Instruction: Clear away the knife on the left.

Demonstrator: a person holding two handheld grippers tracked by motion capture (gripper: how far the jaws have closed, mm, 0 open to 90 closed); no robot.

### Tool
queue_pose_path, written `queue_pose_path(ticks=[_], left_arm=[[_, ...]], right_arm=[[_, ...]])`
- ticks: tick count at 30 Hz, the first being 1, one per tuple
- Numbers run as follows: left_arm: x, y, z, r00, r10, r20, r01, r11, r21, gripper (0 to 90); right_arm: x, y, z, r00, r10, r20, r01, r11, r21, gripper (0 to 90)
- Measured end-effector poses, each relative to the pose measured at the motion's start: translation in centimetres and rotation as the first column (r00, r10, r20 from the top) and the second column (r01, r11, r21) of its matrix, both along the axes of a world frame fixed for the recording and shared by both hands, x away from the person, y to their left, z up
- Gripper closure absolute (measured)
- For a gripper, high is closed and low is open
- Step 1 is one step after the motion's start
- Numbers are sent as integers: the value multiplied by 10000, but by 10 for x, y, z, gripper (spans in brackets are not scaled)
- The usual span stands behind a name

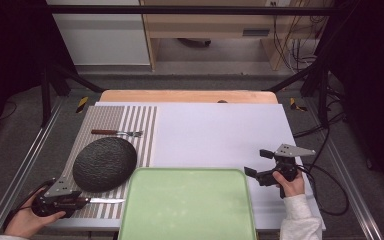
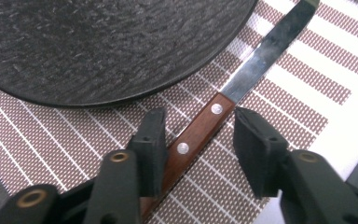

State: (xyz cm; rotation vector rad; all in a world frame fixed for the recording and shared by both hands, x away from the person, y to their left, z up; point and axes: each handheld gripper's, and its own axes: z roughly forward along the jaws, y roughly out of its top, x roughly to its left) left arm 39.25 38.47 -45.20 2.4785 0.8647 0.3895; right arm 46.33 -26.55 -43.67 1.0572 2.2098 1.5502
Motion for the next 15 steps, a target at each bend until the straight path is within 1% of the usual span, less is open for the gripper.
queue_pose_path(ticks=[1,4,8,11,15], left_arm=[[0,-1,0,9998,-188,-117,190,9996,189,598],[-1,-2,1,9990,-420,-128,424,9985,354,617],[-2,-2,1,9975,-706,-63,708,9962,502,634],[-3,-3,2,9952,-982,23,978,9924,753,646],[-4,-4,2,9919,-1263,122,1247,9879,924,658]], right_arm=[[0,0,0,10000,1,-8,-1,10000,9,6],[0,0,0,10000,7,-6,-7,10000,5,6],[0,1,0,10000,-8,-4,8,10000,19,6],[0,0,0,10000,13,-10,-13,10000,-3,6],[0,0,0,10000,4,-7,-4,10000,3,6]])
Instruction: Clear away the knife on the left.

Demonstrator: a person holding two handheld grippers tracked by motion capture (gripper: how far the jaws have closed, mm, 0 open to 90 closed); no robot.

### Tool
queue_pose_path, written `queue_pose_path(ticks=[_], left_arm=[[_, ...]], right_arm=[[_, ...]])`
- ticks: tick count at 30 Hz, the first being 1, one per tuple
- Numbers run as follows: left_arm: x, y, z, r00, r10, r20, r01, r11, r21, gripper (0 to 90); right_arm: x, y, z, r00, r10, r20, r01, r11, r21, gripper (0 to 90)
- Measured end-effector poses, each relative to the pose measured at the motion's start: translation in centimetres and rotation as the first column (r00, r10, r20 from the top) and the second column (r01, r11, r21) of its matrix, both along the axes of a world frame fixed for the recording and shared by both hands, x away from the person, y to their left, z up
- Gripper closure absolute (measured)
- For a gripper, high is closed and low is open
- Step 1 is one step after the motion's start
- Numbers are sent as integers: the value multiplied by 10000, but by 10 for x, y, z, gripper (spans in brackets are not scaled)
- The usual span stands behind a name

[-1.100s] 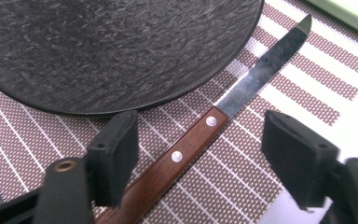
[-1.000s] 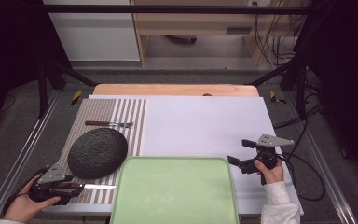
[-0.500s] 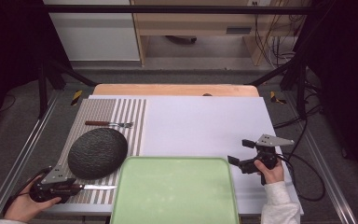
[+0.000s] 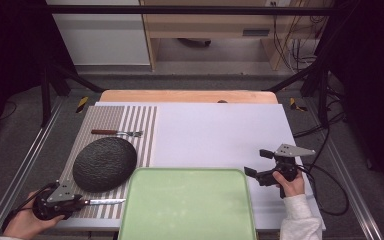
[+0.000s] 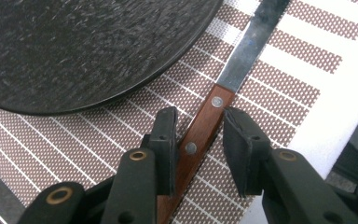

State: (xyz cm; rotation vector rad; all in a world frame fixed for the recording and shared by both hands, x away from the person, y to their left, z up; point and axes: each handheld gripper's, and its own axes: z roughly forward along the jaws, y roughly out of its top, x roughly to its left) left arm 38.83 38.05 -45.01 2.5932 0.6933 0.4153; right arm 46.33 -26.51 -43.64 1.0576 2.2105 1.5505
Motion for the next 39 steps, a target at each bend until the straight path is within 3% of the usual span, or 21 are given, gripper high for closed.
queue_pose_path(ticks=[13,21,26,32,39], left_arm=[[-2,-6,3,9982,-584,114,575,9961,669,733],[2,-10,4,9983,-534,-239,547,9968,585,756],[8,-12,4,9976,-330,-608,339,9993,150,724],[11,-16,2,9957,-231,-897,252,9994,227,722],[10,-18,2,9960,-384,-803,422,9980,461,753]], right_arm=[[0,0,0,10000,1,-2,-1,10000,-21,5],[0,0,0,10000,1,-25,0,10000,7,6],[0,0,0,10000,1,-22,-1,10000,6,6],[0,0,0,10000,5,-45,-5,10000,-11,6],[0,0,0,10000,19,-70,-19,10000,-29,6]])
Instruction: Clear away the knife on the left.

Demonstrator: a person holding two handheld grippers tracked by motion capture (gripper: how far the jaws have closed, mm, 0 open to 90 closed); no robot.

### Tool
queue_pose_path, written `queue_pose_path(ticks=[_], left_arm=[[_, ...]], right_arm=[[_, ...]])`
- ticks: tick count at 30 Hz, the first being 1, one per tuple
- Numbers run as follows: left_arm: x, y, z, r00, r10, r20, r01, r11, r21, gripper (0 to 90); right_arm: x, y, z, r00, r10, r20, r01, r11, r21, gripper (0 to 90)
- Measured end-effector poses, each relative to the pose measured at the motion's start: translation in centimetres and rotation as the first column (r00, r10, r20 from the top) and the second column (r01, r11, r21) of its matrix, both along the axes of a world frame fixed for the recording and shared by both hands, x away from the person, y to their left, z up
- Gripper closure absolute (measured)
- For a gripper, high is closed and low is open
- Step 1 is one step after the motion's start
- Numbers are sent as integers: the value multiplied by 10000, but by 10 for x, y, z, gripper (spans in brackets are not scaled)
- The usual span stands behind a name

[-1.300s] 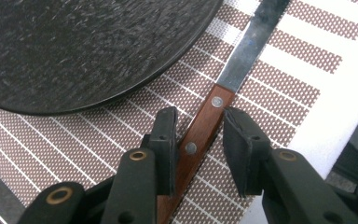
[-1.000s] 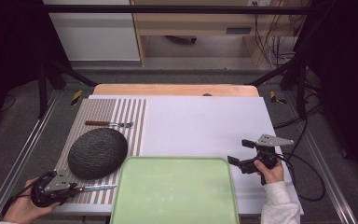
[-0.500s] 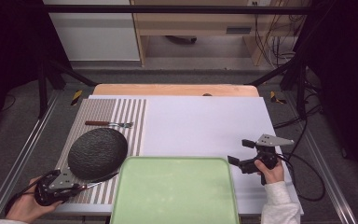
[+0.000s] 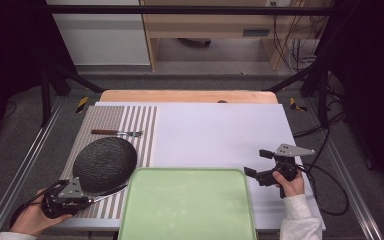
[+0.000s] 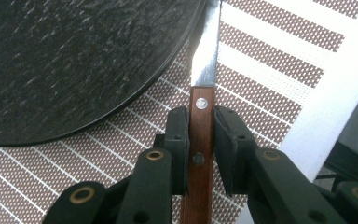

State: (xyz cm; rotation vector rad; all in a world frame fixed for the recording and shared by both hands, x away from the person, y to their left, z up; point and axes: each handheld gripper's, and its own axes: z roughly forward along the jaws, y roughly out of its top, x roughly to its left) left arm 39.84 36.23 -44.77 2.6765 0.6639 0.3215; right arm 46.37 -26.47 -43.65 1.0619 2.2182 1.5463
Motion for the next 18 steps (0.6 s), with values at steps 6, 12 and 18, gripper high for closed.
queue_pose_path(ticks=[6,12,18], left_arm=[[0,-3,1,9998,-196,7,195,9995,249,767],[0,-3,1,9998,-213,12,213,9995,213,768],[-1,0,6,9997,-248,44,248,9997,42,768]], right_arm=[[0,0,0,10000,0,3,0,10000,7,6],[0,-1,0,10000,-9,19,9,10000,8,6],[0,0,0,10000,4,4,-4,10000,4,6]])
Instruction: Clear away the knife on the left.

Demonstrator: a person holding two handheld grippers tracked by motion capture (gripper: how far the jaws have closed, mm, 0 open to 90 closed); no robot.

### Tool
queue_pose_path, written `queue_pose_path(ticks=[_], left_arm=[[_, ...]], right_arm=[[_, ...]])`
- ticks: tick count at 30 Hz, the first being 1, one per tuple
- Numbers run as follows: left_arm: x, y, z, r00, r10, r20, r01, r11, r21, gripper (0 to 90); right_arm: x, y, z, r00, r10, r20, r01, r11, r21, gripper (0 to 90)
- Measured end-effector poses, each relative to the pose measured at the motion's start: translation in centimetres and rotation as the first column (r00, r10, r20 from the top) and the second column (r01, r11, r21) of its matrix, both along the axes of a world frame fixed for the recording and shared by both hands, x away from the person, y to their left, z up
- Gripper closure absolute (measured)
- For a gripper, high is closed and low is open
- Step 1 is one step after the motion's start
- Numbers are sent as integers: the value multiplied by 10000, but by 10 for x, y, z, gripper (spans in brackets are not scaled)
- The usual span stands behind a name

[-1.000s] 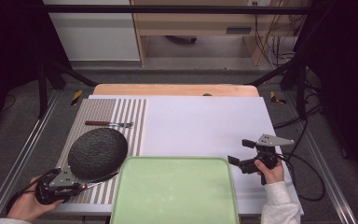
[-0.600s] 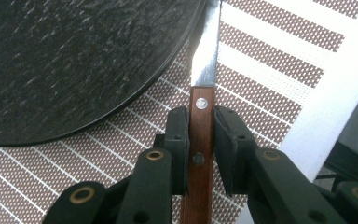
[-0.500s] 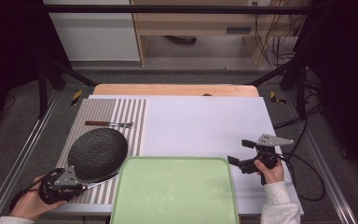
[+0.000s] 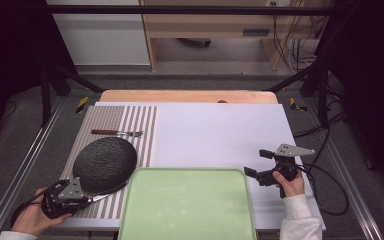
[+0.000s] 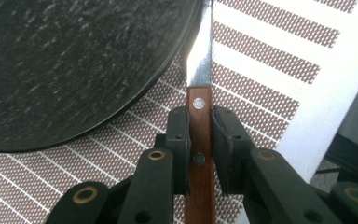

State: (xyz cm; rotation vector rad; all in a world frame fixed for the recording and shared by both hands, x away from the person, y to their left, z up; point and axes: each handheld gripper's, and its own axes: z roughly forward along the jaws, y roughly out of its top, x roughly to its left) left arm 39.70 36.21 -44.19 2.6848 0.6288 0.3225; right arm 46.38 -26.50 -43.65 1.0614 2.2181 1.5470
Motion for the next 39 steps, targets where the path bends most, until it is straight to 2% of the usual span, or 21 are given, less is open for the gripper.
queue_pose_path(ticks=[9,16,31,39], left_arm=[[-9,-1,5,9999,-120,15,121,9998,-178,768],[-13,-3,9,10000,-36,75,38,9994,-355,768],[-9,-16,20,9968,661,441,-603,9905,-1238,768],[-3,-31,27,9879,1425,613,-1310,9781,-1614,768]], right_arm=[[0,0,0,10000,-7,-3,7,10000,25,5],[0,0,0,10000,-13,-5,13,10000,28,6],[0,0,0,10000,-13,-9,13,10000,28,5],[0,0,0,10000,-3,3,3,10000,7,5]])
